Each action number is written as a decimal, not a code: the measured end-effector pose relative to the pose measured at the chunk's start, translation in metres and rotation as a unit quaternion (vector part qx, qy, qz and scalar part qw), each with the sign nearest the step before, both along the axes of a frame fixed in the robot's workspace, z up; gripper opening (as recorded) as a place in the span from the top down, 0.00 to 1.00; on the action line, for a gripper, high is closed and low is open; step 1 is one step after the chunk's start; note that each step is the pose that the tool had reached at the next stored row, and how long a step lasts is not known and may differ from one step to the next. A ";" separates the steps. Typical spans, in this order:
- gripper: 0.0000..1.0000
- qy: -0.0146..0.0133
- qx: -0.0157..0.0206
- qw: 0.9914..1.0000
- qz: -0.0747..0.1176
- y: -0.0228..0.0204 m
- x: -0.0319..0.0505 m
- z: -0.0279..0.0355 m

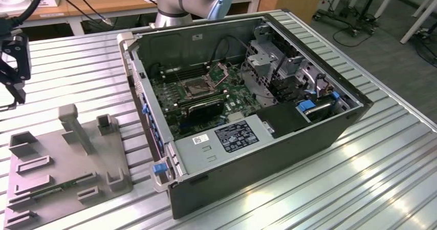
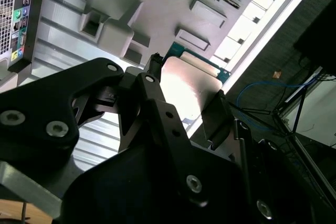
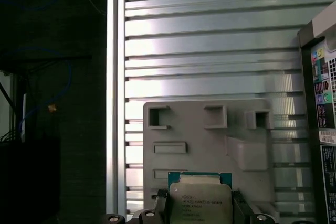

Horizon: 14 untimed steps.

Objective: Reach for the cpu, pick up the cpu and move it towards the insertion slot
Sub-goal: 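Pick up the cpu and move it towards the insertion slot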

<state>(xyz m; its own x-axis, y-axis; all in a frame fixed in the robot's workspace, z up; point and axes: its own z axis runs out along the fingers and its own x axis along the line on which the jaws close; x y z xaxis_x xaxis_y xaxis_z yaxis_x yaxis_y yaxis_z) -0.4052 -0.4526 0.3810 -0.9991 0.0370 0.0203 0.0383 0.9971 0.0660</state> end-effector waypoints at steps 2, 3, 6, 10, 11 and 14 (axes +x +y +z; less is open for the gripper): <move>0.45 0.000 0.000 1.000 0.000 0.0000 0.0006 -0.0001; 0.45 0.000 0.000 1.000 0.000 0.0000 0.0009 0.0000; 0.45 0.000 0.000 1.000 0.000 0.0000 0.0018 0.0000; 0.45 0.000 0.000 1.000 0.000 0.0000 0.0031 0.0000; 0.45 0.000 0.000 1.000 0.000 0.0000 0.0035 0.0000; 0.45 0.000 0.000 1.000 0.000 0.0000 0.0047 0.0000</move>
<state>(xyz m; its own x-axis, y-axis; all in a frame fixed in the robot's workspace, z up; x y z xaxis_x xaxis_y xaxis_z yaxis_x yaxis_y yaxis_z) -0.4005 -0.4526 0.3810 -0.9991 0.0370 0.0203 0.0382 0.9971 0.0660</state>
